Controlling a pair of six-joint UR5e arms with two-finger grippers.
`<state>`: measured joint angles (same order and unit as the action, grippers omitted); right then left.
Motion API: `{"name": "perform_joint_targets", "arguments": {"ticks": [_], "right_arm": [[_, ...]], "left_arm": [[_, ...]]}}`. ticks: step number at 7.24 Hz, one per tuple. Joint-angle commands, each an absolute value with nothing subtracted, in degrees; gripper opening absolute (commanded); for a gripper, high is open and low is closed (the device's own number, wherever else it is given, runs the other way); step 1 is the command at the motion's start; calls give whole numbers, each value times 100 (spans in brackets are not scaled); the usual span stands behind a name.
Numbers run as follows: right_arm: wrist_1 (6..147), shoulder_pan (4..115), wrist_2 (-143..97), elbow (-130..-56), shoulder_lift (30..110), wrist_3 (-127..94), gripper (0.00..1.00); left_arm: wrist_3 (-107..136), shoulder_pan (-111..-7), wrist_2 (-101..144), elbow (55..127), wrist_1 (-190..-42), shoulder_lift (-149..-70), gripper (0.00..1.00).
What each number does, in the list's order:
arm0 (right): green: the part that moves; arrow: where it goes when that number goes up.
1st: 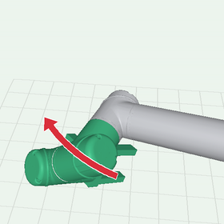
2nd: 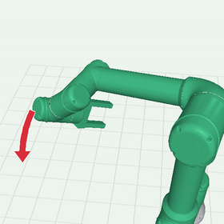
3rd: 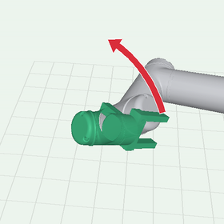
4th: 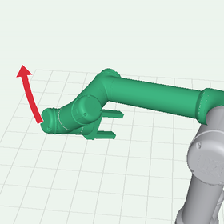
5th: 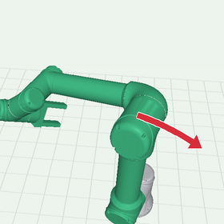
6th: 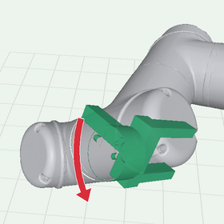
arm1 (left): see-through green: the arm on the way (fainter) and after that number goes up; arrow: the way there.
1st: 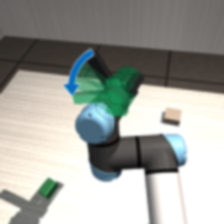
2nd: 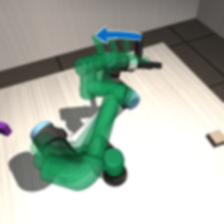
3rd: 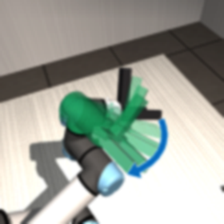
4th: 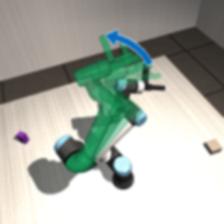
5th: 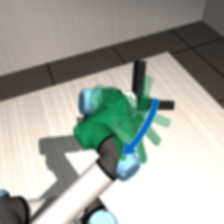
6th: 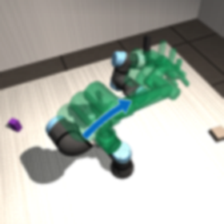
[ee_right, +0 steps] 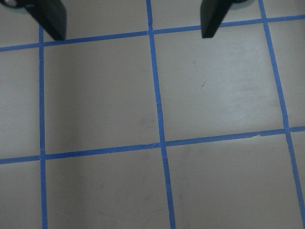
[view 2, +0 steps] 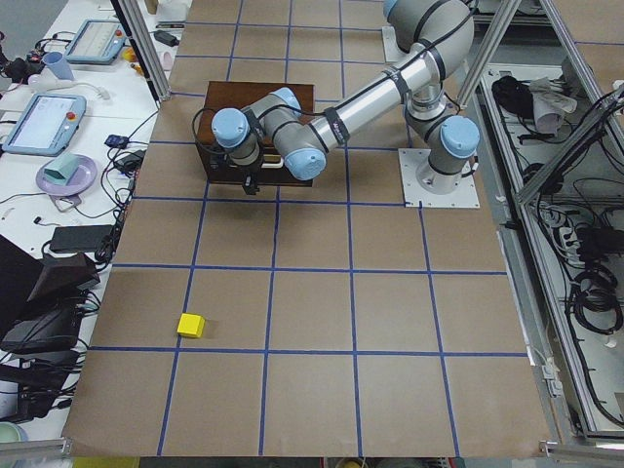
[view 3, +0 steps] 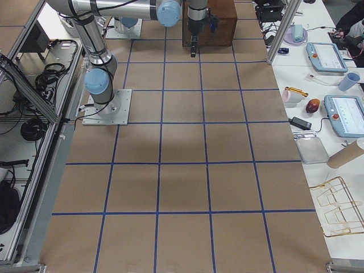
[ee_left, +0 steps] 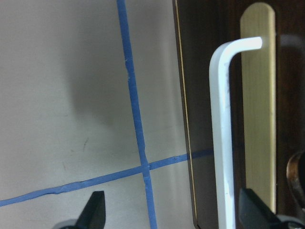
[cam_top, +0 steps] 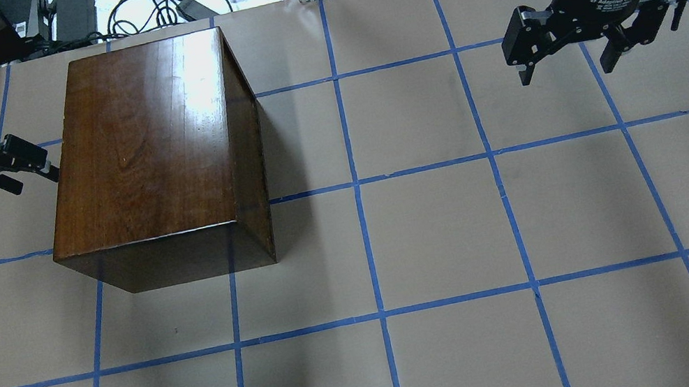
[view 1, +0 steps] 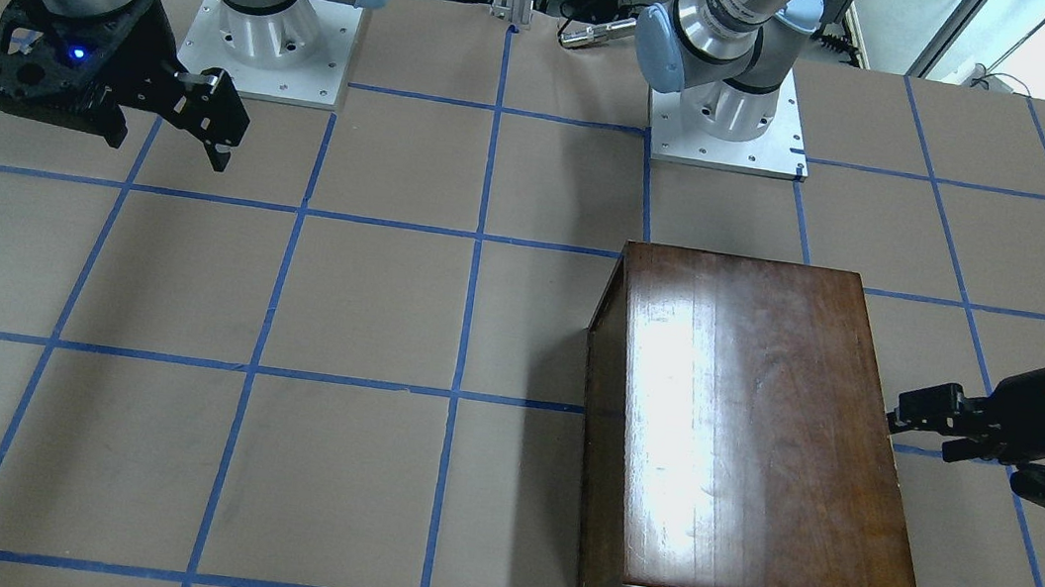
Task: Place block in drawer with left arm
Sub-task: 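Grasp the white drawer handle with the left gripper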
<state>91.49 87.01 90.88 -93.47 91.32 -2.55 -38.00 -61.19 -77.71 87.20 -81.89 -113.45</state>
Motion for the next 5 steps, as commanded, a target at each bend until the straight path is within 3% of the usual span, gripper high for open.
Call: {"name": "perform_joint_targets", "arguments": {"ticks": [1, 5], "right_arm": [[9149, 8701, 9088, -9343, 9132, -255, 100], [9149, 8701, 9088, -9343, 9132, -255, 100]], "left_arm": [[-3841, -6126, -7578, 8728, -8183, -11408, 100], [-3946, -6117, -7585, 8719, -8174, -11496, 100]]}}
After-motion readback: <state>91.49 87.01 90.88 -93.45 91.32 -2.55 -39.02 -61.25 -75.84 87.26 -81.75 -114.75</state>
